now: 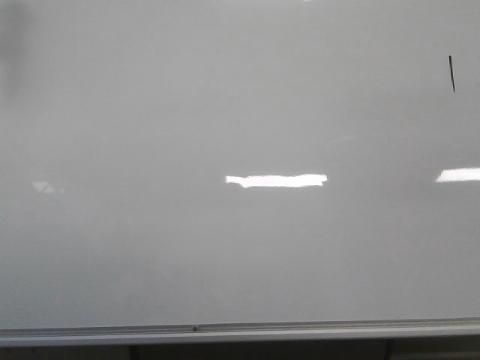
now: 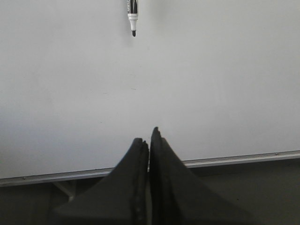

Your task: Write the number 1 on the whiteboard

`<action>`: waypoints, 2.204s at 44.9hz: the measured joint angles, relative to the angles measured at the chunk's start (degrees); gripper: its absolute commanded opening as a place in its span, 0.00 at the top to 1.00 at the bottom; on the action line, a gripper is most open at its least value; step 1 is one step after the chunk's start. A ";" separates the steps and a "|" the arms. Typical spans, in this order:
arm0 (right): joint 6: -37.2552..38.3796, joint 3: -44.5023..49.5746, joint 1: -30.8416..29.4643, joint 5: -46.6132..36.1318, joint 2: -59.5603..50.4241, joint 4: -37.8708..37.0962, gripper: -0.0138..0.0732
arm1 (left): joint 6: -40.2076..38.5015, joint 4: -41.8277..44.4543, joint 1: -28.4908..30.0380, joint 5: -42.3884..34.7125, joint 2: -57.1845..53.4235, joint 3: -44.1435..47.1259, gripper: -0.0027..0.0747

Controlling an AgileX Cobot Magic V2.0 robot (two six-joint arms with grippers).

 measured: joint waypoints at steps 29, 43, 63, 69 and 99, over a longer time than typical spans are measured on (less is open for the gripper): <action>0.02 0.00 0.00 0.00 0.00 0.00 0.92 | 0.04 0.00 0.13 -0.55 -3.55 1.15 0.99; 0.02 0.00 0.00 0.00 0.00 0.00 0.92 | 0.13 -0.46 1.32 -17.42 -23.10 19.70 0.99; 0.13 0.04 0.00 0.00 0.00 0.00 0.92 | 0.13 -0.62 2.48 -44.23 -26.59 38.50 0.99; 0.13 0.04 0.00 0.00 0.00 0.00 0.92 | 0.13 -0.62 2.48 -45.89 -26.59 38.50 0.99; 0.02 0.04 0.00 0.00 0.00 0.00 0.92 | 0.13 -0.62 2.10 -46.52 -26.59 38.50 0.99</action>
